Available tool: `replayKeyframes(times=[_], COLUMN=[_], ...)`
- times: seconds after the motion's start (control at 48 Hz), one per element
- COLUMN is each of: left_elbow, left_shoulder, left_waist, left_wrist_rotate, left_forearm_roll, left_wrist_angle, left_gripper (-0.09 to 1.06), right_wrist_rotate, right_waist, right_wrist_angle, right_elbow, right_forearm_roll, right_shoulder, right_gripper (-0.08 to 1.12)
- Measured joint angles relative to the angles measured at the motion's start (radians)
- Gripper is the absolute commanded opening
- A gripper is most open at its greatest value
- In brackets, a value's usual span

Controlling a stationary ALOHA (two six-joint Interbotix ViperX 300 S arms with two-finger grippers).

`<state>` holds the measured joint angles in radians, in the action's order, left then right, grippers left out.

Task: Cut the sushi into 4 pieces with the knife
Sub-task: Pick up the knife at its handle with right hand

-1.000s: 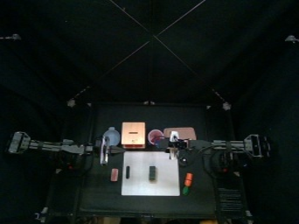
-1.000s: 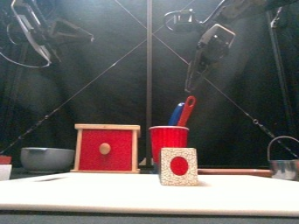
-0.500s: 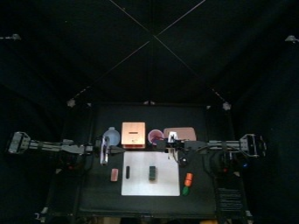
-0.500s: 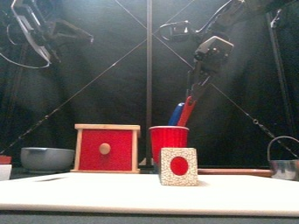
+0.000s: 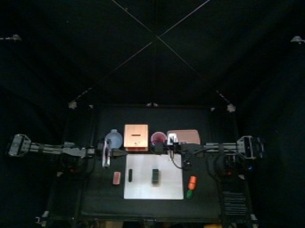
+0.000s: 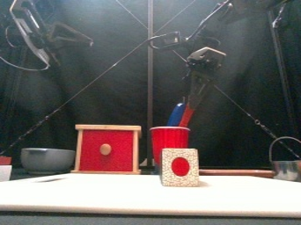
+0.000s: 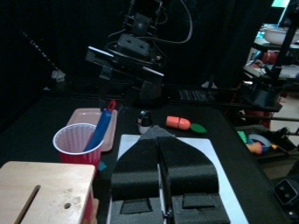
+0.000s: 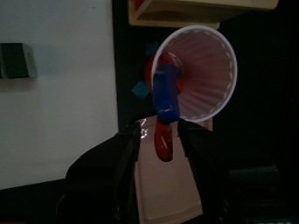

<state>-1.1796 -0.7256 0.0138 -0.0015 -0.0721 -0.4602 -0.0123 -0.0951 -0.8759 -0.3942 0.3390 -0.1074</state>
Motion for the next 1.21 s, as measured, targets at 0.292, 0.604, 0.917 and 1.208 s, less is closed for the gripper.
replayKeyframes(times=[0.292,0.604,0.917,1.208], left_elbow=[0.0,-0.002,-0.002,-0.002], left_shoulder=[-0.002,0.0,0.0,0.0], left_waist=[0.005,0.005,0.005,0.008], left_wrist_rotate=[0.003,0.003,0.003,0.002], left_forearm_roll=[0.0,0.0,0.0,0.0], left_wrist_angle=[0.0,0.0,0.0,0.0], left_gripper=[0.01,0.01,0.01,0.02], right_wrist_rotate=[0.006,0.006,0.008,0.015], right_waist=[0.005,0.006,0.005,-0.005], right_wrist_angle=[-0.109,-0.149,-0.152,-0.163], right_elbow=[0.069,0.097,0.1,0.114], right_forearm_roll=[0.029,0.051,0.06,0.071], right_shoulder=[0.086,0.112,0.112,0.112], right_gripper=[0.76,0.68,0.56,0.39])
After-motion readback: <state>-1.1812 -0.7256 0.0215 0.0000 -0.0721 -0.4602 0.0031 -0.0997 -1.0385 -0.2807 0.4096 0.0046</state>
